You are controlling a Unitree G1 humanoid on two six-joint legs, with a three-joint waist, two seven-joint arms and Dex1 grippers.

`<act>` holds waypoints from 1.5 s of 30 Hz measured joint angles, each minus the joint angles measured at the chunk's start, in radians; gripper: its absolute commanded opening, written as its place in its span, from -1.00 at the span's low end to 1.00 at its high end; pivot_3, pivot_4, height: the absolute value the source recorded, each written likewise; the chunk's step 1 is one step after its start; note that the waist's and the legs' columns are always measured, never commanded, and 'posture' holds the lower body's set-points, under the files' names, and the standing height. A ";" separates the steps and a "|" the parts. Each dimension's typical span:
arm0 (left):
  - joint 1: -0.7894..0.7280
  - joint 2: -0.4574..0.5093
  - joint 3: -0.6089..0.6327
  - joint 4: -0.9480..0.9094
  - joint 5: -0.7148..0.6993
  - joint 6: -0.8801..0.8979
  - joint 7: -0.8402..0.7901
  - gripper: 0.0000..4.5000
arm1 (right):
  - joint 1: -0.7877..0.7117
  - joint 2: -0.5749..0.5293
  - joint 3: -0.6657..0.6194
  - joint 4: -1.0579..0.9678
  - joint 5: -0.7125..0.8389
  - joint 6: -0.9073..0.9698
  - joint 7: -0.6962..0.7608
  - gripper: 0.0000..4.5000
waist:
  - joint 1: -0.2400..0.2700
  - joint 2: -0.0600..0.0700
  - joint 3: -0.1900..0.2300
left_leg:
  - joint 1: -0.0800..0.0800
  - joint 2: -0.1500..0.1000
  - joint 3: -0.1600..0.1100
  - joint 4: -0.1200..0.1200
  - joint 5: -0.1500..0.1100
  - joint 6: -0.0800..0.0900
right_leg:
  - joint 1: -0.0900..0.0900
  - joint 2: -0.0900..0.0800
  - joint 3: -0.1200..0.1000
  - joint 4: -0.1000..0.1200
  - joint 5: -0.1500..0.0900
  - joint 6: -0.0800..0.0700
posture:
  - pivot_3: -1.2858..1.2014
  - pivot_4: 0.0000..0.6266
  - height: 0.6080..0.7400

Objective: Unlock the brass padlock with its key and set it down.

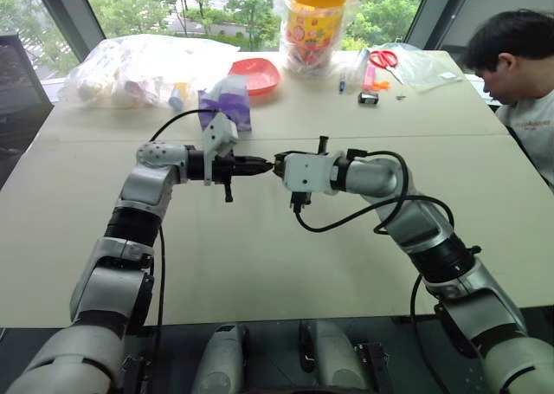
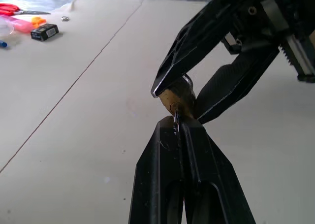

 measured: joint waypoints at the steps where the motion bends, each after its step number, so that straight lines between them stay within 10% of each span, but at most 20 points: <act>1: 0.000 0.006 -0.005 0.006 0.019 -0.048 -0.003 -0.98 | 0.000 0.003 0.000 -0.003 0.004 0.007 0.006 -0.70 | 0.000 0.000 0.000 | 0.000 0.000 0.000 0.000 0.000 0.000 | 0.000 0.000 0.000 0.000 0.000 0.000 | 0.03 -0.52 1.00; 8: -0.016 0.012 0.014 0.052 -0.057 0.193 -0.057 -0.98 | -0.001 0.010 -0.005 -0.037 0.003 -0.007 -0.008 -0.70 | 0.000 0.000 0.000 | 0.000 0.000 0.000 0.000 0.000 0.000 | 0.000 0.000 0.000 0.000 0.000 0.001 | 0.03 -0.52 1.00; 13: -0.063 0.033 0.118 0.055 -0.207 0.524 -0.081 -0.09 | -0.003 0.007 -0.011 -0.035 -0.029 -0.039 -0.043 -0.70 | -0.002 0.000 0.000 | 0.000 0.000 -0.001 0.000 0.000 0.000 | 0.000 0.000 0.000 0.001 0.000 0.001 | 0.03 -0.52 1.00; 34: -0.096 -0.065 0.123 0.094 -0.200 0.520 -0.025 -0.09 | -0.005 0.020 -0.010 -0.024 -0.068 -0.065 -0.052 -0.70 | 0.000 0.000 0.000 | 0.000 0.000 -0.001 0.001 0.000 0.000 | 0.000 0.000 0.000 0.001 0.000 0.001 | 0.03 -0.52 1.00; 40: -0.120 -0.094 0.128 0.143 -0.204 0.494 -0.037 -0.90 | -0.005 0.023 -0.011 -0.027 -0.079 -0.057 -0.058 -0.70 | 0.000 0.000 0.000 | 0.000 0.000 -0.001 0.001 0.000 0.000 | 0.000 0.000 0.000 0.001 0.000 0.001 | 0.03 -0.52 1.00; 45: -0.121 -0.094 0.128 0.148 -0.205 0.492 -0.042 -0.92 | -0.005 0.024 -0.009 -0.028 -0.083 -0.059 -0.060 -0.70 | -0.001 0.000 0.000 | 0.000 0.000 -0.001 0.001 0.000 0.000 | 0.000 0.000 0.000 0.001 0.000 0.001 | 0.03 -0.52 1.00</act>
